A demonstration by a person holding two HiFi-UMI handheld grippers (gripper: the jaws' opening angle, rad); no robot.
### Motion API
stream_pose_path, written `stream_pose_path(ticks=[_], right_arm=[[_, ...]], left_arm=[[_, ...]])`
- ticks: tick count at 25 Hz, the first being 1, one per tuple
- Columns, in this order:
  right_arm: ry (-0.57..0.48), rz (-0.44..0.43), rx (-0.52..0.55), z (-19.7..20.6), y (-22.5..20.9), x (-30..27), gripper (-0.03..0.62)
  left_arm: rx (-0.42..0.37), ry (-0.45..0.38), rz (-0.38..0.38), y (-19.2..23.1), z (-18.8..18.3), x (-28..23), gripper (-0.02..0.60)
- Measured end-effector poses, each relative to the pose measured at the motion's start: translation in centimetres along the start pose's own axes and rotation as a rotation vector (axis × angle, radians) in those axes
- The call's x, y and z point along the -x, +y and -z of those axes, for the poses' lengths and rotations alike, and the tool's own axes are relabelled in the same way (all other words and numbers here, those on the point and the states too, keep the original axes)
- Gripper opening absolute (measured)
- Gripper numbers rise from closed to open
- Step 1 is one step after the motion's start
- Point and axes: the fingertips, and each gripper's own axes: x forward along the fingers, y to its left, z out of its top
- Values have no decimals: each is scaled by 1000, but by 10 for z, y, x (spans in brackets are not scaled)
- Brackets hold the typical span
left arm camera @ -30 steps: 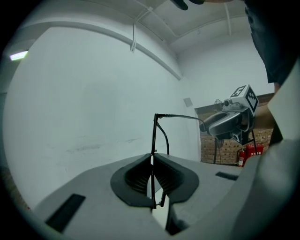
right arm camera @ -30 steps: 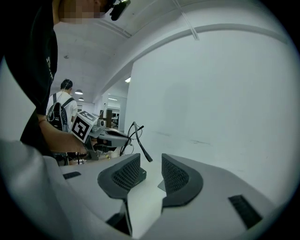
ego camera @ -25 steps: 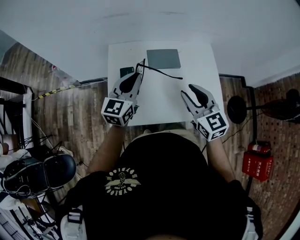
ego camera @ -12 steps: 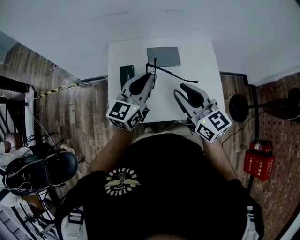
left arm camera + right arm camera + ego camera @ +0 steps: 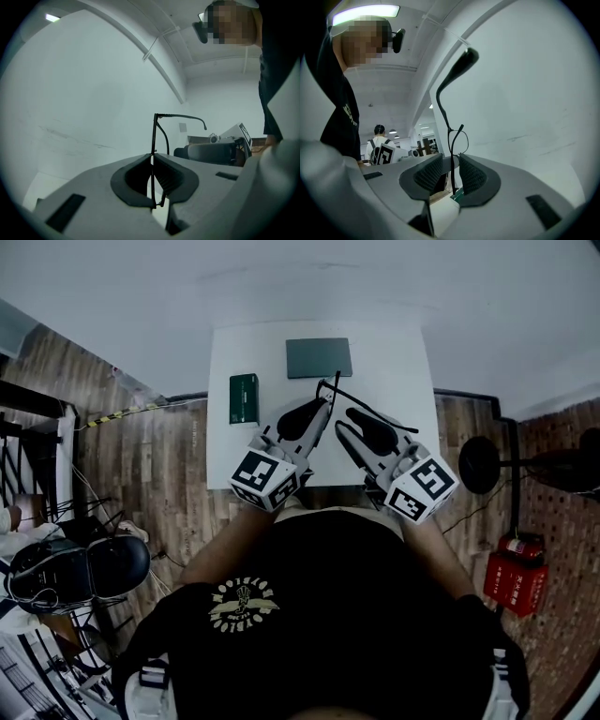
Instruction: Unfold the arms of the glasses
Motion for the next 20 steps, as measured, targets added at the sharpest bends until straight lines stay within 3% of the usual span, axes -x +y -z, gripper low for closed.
stream_pose_path(ticks=[8, 11, 13, 20], right_arm=[[-38, 24, -41, -15, -42, 54, 97], [-47, 17, -51, -18, -52, 67, 61], [-49, 15, -58, -18, -58, 73, 17], [-41, -44, -84, -16, -59, 71, 8]], left_arm=[[-50, 52, 51, -66, 20, -57, 23], [-76, 63, 47, -80, 26, -69, 23], [-84, 63, 36, -86, 27, -74, 23], [-84, 59, -57, -72, 26, -69, 23]])
